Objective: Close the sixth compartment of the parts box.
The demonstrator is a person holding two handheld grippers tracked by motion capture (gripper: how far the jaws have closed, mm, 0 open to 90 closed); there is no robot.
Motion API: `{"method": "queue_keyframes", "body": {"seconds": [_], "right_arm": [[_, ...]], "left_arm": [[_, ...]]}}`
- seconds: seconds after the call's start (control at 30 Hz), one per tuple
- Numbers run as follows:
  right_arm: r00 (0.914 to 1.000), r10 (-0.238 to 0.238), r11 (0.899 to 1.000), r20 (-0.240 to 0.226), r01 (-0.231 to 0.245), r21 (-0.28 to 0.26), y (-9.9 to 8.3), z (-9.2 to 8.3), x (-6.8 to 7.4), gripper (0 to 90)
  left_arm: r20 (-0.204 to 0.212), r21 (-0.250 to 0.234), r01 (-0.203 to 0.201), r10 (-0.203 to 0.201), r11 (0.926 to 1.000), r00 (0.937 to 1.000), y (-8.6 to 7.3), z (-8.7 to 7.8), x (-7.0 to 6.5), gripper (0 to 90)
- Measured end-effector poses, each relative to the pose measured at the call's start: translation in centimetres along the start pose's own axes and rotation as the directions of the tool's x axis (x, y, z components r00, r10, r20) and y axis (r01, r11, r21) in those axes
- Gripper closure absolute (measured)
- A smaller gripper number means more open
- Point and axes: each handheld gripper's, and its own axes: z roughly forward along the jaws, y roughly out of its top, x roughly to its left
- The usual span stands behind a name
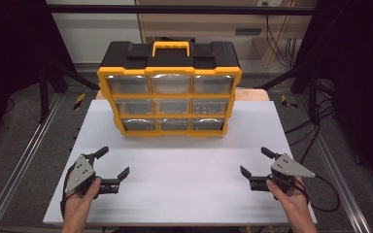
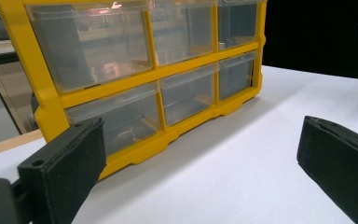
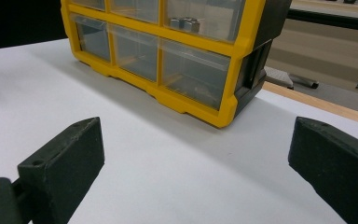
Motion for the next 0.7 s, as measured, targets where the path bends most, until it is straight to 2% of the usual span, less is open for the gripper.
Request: {"method": "queue_keyframes", "body": {"seconds": [0.43,0.7], "right_arm": [[0.9996,0.018,1.0,-0.023,-0.018,-0.012,-1.1,0.8,0.4,4.1],[0.9988,-0.012,0.999,-0.047,0.01,-0.035,-1.4,1.4,1.1,4.1]], "left_arm": [[-0.002,-0.002,-0.002,0.002,1.0,1.0,0.0,0.0,-0.1,1.0],[0.003,-0.02,0.004,-0.003,0.9998,1.0,0.1,0.0,-0.2,1.0]]}}
